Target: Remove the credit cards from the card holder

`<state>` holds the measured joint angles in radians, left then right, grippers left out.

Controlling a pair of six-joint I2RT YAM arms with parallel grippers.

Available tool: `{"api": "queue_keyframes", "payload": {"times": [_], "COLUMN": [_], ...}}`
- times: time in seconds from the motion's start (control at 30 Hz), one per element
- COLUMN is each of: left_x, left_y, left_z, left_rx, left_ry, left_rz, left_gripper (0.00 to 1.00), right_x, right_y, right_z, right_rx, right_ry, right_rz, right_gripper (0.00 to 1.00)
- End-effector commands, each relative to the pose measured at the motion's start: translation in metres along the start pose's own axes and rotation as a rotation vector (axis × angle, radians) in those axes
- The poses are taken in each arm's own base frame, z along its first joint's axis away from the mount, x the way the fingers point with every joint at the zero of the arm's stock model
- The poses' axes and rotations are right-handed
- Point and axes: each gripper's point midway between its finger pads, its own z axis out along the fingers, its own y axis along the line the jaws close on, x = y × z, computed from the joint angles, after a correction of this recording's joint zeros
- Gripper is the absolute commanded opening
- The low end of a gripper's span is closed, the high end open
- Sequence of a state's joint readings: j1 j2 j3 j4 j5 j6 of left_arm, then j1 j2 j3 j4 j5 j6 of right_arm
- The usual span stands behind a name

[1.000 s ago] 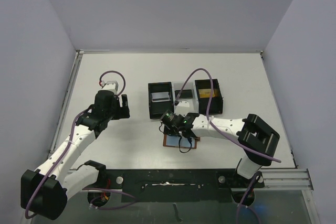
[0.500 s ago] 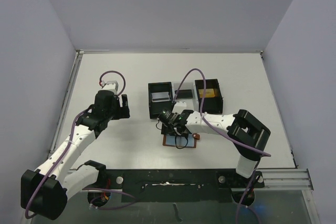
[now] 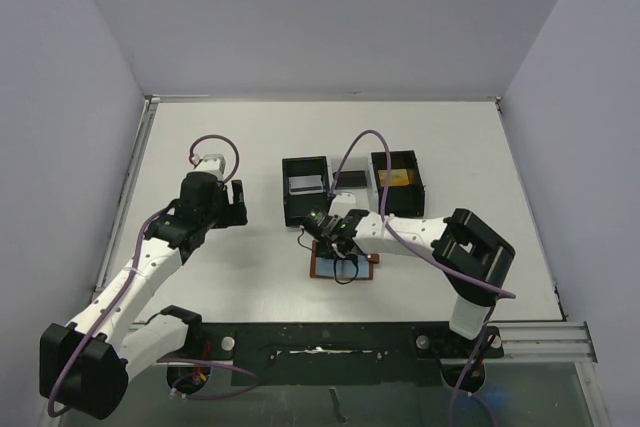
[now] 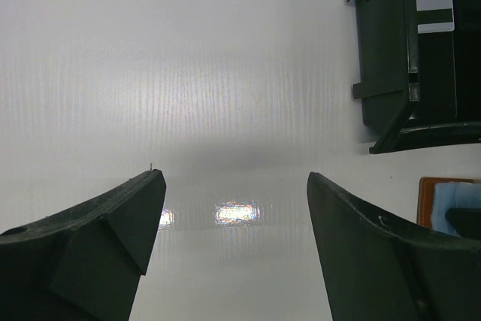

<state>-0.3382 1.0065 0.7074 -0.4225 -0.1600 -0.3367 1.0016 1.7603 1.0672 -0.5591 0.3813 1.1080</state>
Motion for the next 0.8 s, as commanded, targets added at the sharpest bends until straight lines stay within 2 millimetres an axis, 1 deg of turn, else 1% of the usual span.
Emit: {"api": "queue_keyframes", "payload": {"times": [0.0, 0.13, 0.2, 0.23, 0.27, 0.3, 0.33, 0.4, 0.43, 0.53, 0.63, 0.77], "left_x": [-0.020, -0.019, -0.019, -0.019, -0.019, -0.019, -0.019, -0.019, -0.019, -0.020, -0.020, -0.020], "left_y": [-0.006, -0.007, -0.007, -0.008, -0.008, -0.008, -0.008, -0.007, -0.007, -0.007, -0.008, -0.007], "left_z": [-0.003, -0.002, -0.002, -0.002, -0.002, -0.001, -0.001, -0.002, -0.002, -0.003, -0.004, -0.003], "left_rx": [0.024, 0.027, 0.029, 0.032, 0.032, 0.031, 0.032, 0.031, 0.030, 0.031, 0.033, 0.031], "left_ry": [-0.059, -0.056, -0.056, -0.053, -0.053, -0.052, -0.053, -0.053, -0.053, -0.059, -0.061, -0.059], "left_rz": [-0.014, -0.014, -0.012, -0.012, -0.012, -0.012, -0.012, -0.012, -0.012, -0.013, -0.013, -0.012], "left_gripper": [0.77, 0.77, 0.77, 0.77, 0.77, 0.77, 0.77, 0.77, 0.77, 0.77, 0.77, 0.77], "right_x": [0.013, 0.007, 0.006, 0.005, 0.003, 0.003, 0.004, 0.007, 0.008, 0.016, 0.019, 0.021], "right_y": [-0.001, 0.003, 0.003, 0.003, 0.002, 0.000, -0.001, -0.001, -0.001, -0.005, -0.009, -0.010], "right_z": [0.009, 0.004, 0.003, 0.003, 0.002, 0.002, 0.002, 0.004, 0.006, 0.012, 0.015, 0.016], "right_rx": [-0.044, -0.100, -0.120, -0.124, -0.117, -0.103, -0.091, -0.066, -0.051, 0.019, 0.096, 0.136], "right_ry": [0.033, 0.014, 0.019, 0.020, 0.016, 0.014, 0.017, 0.023, 0.026, 0.042, 0.041, 0.034], "right_rz": [0.002, 0.024, 0.039, 0.041, 0.039, 0.034, 0.024, -0.002, -0.015, -0.058, -0.093, -0.119], "right_gripper": [0.38, 0.34, 0.34, 0.37, 0.44, 0.54, 0.60, 0.69, 0.71, 0.72, 0.72, 0.66]}}
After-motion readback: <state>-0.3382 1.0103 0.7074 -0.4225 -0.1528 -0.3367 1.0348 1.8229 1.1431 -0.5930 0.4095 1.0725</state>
